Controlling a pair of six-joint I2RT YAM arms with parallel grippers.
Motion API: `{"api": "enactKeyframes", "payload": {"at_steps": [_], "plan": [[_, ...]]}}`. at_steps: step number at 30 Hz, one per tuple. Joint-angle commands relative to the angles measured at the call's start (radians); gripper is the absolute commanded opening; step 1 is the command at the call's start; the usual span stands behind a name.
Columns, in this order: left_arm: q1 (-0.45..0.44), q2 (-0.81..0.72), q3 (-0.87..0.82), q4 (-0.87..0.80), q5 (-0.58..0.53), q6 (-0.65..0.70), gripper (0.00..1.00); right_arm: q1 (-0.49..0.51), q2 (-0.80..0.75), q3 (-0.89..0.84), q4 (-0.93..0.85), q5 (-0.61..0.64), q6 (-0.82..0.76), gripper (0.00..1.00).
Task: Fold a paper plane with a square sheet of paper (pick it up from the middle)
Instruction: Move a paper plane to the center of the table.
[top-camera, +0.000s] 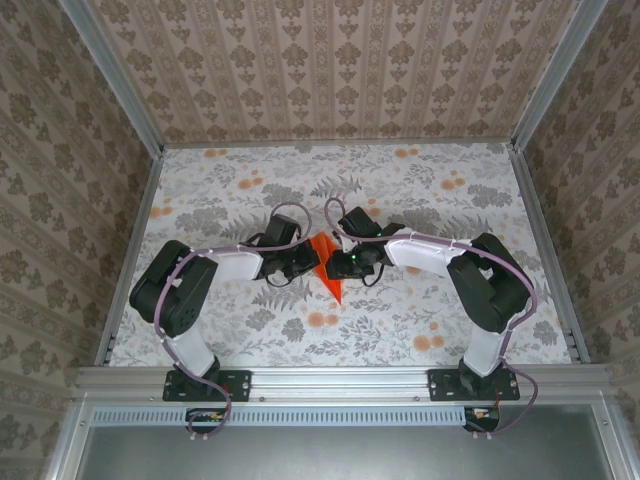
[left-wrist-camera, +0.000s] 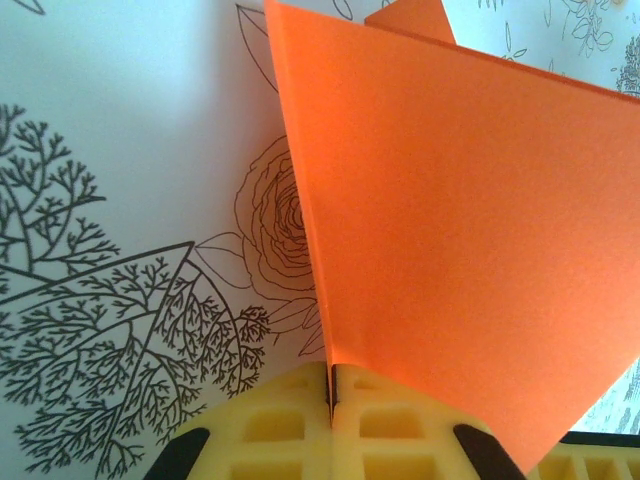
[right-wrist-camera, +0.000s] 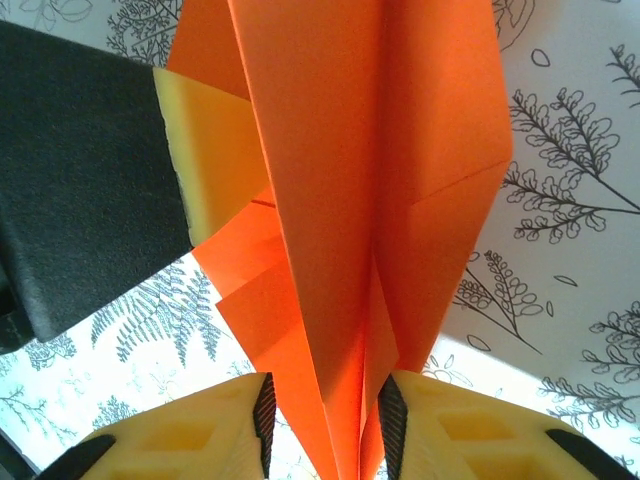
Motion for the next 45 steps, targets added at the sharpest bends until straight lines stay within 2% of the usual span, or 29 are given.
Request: {"api": "enactKeyframes", "payload": {"at_steps": [1,7,21,30,35,39,45], "plan": [[0.005,-0.024,-0.012,0.023,0.015,-0.013,0.0,0.012,0.018,0.041,-0.045,0.025,-0.013,0.38],[0.005,-0.022,-0.008,0.028,0.025,-0.015,0.0,0.028,0.032,0.06,-0.055,0.032,-0.028,0.45],[0.005,-0.025,-0.007,0.042,0.041,-0.018,0.0,0.05,0.084,0.114,-0.115,0.129,-0.037,0.44],[0.005,-0.025,-0.011,0.035,0.037,-0.015,0.0,0.053,0.098,0.127,-0.14,0.185,-0.024,0.34],[0.006,-0.025,-0.011,0.034,0.035,-0.015,0.0,0.053,0.096,0.127,-0.134,0.212,-0.005,0.32],[0.006,-0.025,-0.012,0.033,0.034,-0.016,0.0,0.049,0.102,0.141,-0.131,0.236,0.019,0.25],[0.006,-0.028,-0.014,0.034,0.034,-0.015,0.0,0.047,0.11,0.145,-0.114,0.21,0.038,0.22]]}}
